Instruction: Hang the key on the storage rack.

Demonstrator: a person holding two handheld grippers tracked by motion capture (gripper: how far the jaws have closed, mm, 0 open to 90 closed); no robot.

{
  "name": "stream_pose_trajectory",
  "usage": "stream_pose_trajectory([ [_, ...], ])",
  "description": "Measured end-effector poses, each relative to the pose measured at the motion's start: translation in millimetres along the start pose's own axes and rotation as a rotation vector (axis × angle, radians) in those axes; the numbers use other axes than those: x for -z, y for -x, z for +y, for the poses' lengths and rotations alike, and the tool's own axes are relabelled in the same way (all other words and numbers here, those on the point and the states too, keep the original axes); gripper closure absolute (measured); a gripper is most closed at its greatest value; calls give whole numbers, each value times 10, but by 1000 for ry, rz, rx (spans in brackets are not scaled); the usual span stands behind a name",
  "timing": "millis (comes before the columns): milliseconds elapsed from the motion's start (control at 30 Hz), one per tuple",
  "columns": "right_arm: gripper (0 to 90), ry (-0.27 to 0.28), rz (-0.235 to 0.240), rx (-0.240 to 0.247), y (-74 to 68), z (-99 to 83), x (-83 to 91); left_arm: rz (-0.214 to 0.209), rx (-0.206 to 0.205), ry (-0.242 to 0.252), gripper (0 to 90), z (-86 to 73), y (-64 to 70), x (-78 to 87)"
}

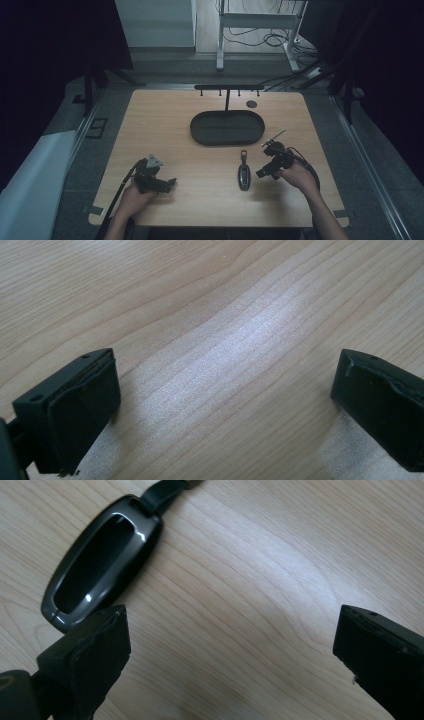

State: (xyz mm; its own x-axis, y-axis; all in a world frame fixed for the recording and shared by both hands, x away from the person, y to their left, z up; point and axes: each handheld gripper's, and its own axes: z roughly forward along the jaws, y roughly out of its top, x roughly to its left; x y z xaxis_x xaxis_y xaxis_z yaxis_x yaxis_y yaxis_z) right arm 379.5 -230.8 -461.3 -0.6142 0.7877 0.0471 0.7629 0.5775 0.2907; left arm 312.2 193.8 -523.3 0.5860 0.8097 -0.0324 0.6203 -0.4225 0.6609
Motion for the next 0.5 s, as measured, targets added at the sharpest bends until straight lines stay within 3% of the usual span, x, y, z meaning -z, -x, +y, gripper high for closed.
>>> stream_pose_trajectory([
  [500, 39, -45, 31, 21, -251, 303, -116, 0, 0, 0, 0, 0, 0, 0],
])
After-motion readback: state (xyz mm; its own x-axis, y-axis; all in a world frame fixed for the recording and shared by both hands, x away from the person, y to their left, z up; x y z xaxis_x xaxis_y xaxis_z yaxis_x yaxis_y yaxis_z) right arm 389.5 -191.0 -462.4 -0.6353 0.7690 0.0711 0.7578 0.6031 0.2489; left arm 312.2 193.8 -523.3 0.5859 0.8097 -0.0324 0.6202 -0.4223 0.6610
